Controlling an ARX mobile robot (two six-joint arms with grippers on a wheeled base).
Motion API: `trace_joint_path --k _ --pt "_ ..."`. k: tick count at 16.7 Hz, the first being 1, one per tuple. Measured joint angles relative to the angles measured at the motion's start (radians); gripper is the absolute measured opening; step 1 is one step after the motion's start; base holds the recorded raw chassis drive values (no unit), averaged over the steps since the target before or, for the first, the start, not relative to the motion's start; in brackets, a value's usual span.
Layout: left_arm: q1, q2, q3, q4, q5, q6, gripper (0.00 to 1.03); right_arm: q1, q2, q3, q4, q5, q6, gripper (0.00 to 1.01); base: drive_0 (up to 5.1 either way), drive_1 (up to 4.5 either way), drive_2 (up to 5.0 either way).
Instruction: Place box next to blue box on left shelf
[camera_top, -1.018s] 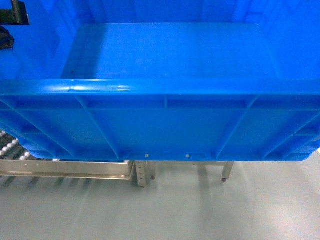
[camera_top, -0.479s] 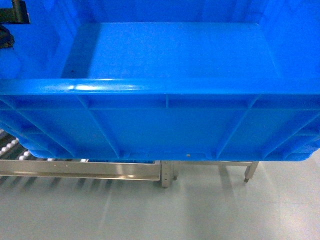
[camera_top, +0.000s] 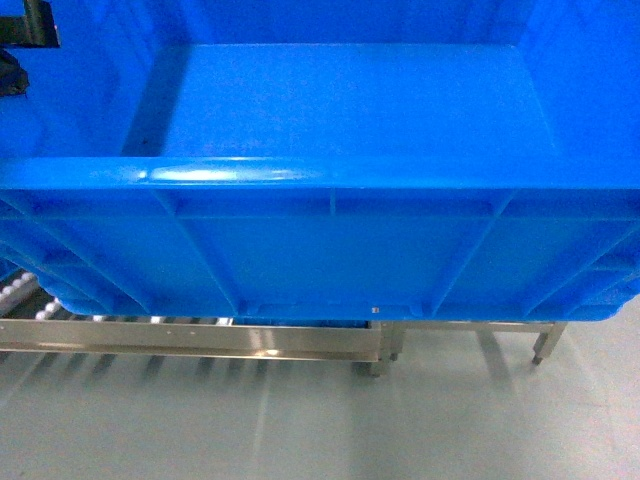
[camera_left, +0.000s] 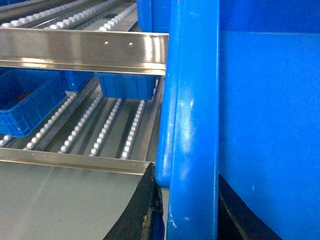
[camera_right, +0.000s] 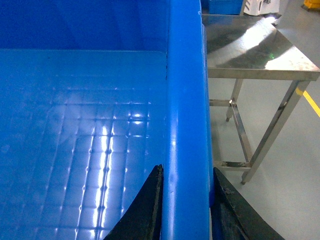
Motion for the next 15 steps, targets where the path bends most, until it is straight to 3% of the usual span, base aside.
trace_joint_path --k 15 --pt "0.000 0.000 0.000 -0.002 0.000 0.000 0.16 0.000 0.000 0.000 -0.002 0.000 0.000 0.21 -5.0 2.41 2.4"
